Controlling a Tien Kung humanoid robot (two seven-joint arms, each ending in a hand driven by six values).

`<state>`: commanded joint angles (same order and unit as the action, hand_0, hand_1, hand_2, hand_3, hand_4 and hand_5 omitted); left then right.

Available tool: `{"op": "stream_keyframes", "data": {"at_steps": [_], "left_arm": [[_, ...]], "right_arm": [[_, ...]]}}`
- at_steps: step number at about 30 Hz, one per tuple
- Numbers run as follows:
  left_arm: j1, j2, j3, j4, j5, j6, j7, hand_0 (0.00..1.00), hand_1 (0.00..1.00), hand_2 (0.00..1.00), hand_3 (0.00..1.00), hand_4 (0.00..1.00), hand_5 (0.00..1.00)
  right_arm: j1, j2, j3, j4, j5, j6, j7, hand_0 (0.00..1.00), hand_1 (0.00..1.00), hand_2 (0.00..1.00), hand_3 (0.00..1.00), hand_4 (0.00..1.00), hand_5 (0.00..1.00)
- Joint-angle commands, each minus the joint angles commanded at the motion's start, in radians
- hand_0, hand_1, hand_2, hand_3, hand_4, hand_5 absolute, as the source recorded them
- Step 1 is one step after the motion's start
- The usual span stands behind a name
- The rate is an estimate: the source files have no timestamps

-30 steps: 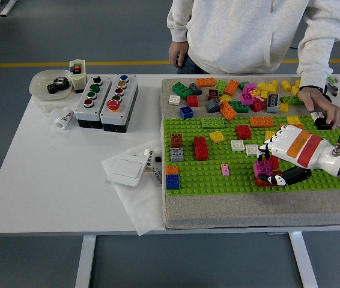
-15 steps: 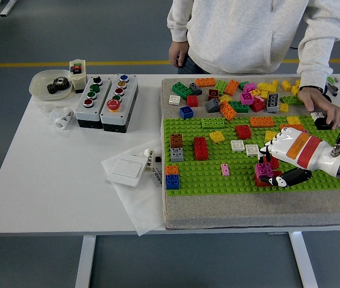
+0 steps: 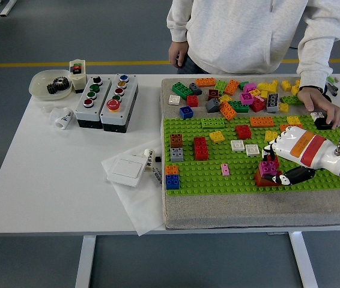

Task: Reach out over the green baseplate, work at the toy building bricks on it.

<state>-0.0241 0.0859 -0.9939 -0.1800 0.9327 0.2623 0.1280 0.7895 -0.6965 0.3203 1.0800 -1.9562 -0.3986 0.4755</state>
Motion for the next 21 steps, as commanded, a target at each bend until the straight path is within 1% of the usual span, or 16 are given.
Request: {"op": "stream_keyframes", "data": {"at_steps": [21], "left_arm": [[-0.005, 0.0, 0.007, 0.0, -0.008, 0.0, -0.001, 0.76, 0.797, 0.846, 0.753, 0.787, 0.685]], "right_arm": [[-0.001, 0.011, -0.01, -0.028, 0.0, 0.011, 0.0, 0.144, 0.33, 0.438, 0.485, 0.731, 0.381]]}}
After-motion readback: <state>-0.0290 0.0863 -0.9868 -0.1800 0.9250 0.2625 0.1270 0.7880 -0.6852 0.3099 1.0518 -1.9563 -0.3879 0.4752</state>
